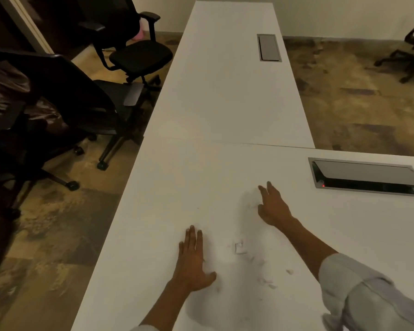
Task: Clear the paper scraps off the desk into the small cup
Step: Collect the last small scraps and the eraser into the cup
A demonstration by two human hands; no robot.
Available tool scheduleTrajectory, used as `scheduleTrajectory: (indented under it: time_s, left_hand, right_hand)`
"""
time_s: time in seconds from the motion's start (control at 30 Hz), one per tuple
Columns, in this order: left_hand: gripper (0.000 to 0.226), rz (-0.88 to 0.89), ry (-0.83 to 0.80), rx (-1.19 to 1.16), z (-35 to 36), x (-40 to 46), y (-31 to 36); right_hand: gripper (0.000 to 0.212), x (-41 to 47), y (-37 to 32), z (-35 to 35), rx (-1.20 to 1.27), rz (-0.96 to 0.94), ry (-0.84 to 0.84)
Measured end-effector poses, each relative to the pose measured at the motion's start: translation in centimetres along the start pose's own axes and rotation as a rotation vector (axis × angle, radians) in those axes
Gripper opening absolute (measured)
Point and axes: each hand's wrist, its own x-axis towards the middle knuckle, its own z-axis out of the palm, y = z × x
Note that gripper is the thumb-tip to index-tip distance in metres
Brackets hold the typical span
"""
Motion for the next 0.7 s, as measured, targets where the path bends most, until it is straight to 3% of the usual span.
scheduleTrajectory:
  time_s: [0.1, 0.2, 0.33, 0.47, 0.6, 0.7]
  left_hand:
    - [0.123, 0.025, -0.019, 0.063, -3.1, 3.3, -2.5]
    - [0.113, 0.034, -0.005, 0.108, -5.3, 6.6, -3.2]
    - [0.086, -0.018, 0.007, 0.076, -5.3, 9.3, -2.2]
    - [0.082, 0.006, -0.034, 0.104, -2.5, 8.4, -0.4]
    - [0.086, 0.115, -0.014, 0.117, 1.3, 4.2, 1.5]
    - [0.070, 0.167, -0.010, 0.183, 3.8, 0.1, 2.4]
  right_hand:
    - [0.066, 2.2, 2.0, 0.3, -0.022, 0.100, -0.168]
    - [0.069, 2.0, 2.1, 1.8, -0.075, -0.035, -0.274]
    - [0.072, -0.7, -0.5, 4.3, -0.097, -0.187, -0.212]
    - [0.092, -5.0, -2.8, 6.8, -0.138, -0.321, -0.214]
    - [0.055, -9.1, -3.2, 9.0, -0.276, -0.439, -0.171]
    - [0.063, -12.0, -3.1, 9.8, -0.323, -0.492, -0.160]
